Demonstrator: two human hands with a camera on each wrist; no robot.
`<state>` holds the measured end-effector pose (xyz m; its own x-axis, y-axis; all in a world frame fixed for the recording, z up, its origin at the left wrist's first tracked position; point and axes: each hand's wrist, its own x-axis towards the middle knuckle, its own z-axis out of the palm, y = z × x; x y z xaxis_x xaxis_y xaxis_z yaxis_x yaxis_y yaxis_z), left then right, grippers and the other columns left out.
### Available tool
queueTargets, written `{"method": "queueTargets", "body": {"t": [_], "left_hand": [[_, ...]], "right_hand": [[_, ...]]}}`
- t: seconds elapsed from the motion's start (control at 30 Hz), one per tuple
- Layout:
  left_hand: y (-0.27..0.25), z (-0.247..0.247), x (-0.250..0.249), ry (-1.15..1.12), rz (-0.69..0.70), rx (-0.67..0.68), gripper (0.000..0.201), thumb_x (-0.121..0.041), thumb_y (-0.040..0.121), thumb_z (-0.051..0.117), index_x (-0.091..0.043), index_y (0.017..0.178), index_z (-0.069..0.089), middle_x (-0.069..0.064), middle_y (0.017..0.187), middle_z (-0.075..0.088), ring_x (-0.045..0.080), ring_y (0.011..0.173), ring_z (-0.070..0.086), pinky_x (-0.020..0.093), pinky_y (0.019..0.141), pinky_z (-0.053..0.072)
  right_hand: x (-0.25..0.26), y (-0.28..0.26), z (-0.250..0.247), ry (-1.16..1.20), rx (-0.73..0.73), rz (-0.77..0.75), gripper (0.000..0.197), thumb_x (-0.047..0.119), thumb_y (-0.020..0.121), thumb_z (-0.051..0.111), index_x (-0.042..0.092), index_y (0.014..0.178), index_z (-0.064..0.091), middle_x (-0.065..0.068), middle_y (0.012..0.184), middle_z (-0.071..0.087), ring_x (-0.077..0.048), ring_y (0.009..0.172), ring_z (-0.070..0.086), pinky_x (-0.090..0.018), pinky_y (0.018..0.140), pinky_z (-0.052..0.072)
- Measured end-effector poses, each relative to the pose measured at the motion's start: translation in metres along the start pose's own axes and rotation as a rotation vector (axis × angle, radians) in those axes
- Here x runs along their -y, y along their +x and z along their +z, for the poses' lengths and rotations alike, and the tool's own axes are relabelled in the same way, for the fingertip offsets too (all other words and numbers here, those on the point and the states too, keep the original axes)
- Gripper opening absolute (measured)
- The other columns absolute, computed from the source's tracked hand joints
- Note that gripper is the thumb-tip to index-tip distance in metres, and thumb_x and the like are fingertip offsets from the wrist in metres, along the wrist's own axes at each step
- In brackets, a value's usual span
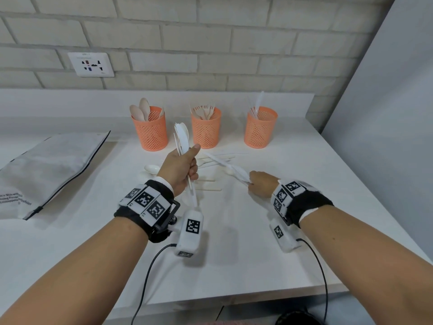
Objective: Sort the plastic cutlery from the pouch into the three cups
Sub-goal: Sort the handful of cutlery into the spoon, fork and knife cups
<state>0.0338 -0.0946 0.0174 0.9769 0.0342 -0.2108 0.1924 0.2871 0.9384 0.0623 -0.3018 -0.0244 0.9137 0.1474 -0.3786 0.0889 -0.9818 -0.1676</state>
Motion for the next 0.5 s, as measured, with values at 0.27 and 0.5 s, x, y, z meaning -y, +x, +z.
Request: {"method": "queueTargets", "body": {"t": [0.27, 0.5], "left_hand": [[0.006, 0.008, 0.008, 0.026, -0.031, 0.028, 0.034, -0.019, 0.094, 0.054, -0.017, 0.066, 0.033, -0.009, 0.038, 0.029, 0.007, 0.033, 0.027, 0.017, 0.035, 0.027], [0.009, 0.02, 0.014, 0.064, -0.05, 0.04, 0.032, -0.018, 0.092, 0.056, -0.016, 0.067, 0.036, -0.008, 0.039, 0.029, 0.007, 0.032, 0.027, 0.017, 0.035, 0.027]], "right_hand": [[-0.022, -0.009, -0.008, 0.307, -0.005, 0.004, 0.021, 0.001, 0.089, 0.041, 0.005, 0.109, 0.037, -0.011, 0.08, 0.06, -0.023, 0.066, 0.057, -0.031, 0.065, 0.047], [-0.016, -0.014, -0.024, 0.806, -0.242, -0.162, 0.038, -0.001, 0.094, 0.038, 0.005, 0.131, 0.037, -0.009, 0.08, 0.063, -0.015, 0.065, 0.06, -0.02, 0.063, 0.051]]}}
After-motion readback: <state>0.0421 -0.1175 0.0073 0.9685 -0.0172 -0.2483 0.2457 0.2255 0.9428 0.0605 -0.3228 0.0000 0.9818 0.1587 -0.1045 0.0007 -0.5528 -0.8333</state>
